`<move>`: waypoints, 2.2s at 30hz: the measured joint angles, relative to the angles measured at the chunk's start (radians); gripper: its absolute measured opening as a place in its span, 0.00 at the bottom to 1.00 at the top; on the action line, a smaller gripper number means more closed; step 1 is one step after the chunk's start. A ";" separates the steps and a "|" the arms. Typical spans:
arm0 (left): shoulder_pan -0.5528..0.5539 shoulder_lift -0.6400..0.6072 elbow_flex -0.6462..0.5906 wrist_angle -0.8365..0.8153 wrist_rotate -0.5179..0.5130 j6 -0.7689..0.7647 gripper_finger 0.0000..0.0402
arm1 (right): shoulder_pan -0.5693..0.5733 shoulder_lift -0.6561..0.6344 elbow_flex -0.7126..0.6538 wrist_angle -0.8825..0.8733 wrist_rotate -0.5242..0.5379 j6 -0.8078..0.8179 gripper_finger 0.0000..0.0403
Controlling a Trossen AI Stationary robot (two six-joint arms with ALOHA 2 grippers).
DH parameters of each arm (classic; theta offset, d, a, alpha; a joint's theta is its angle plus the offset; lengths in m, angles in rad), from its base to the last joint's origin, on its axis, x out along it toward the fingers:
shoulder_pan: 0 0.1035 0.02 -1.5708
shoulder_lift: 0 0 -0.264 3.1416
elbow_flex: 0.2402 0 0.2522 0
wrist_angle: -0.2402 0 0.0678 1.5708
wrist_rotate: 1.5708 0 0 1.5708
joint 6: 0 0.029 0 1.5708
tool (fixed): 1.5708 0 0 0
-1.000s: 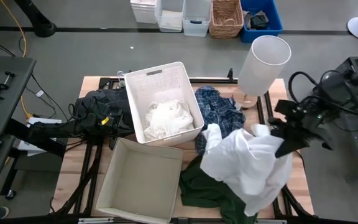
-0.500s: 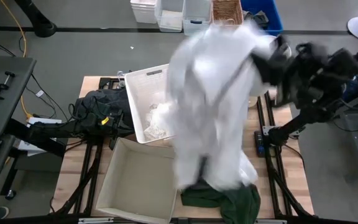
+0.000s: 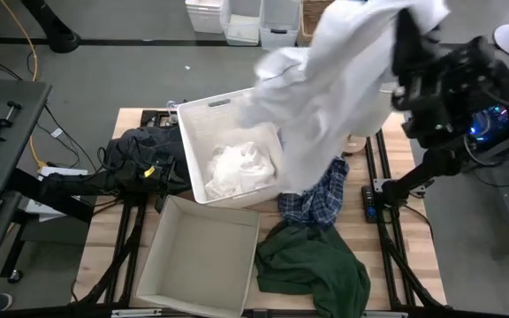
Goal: Sort clothes
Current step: Put the white polo shirt into the white bin
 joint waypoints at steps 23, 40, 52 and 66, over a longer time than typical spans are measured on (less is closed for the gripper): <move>0.000 0.000 0.000 0.000 0.000 0.000 0.00 | -0.529 0.461 0.130 0.463 -0.441 1.018 0.00; 0.000 0.000 0.000 0.000 0.000 0.000 0.00 | -0.549 0.549 0.140 -0.889 -0.590 0.742 0.00; 0.000 0.000 0.000 0.000 0.000 0.000 0.00 | -0.436 0.560 0.140 -1.638 -0.547 0.544 0.10; 0.000 0.000 0.000 0.000 0.000 0.000 0.00 | -0.279 0.533 0.177 -1.874 -0.383 0.364 0.62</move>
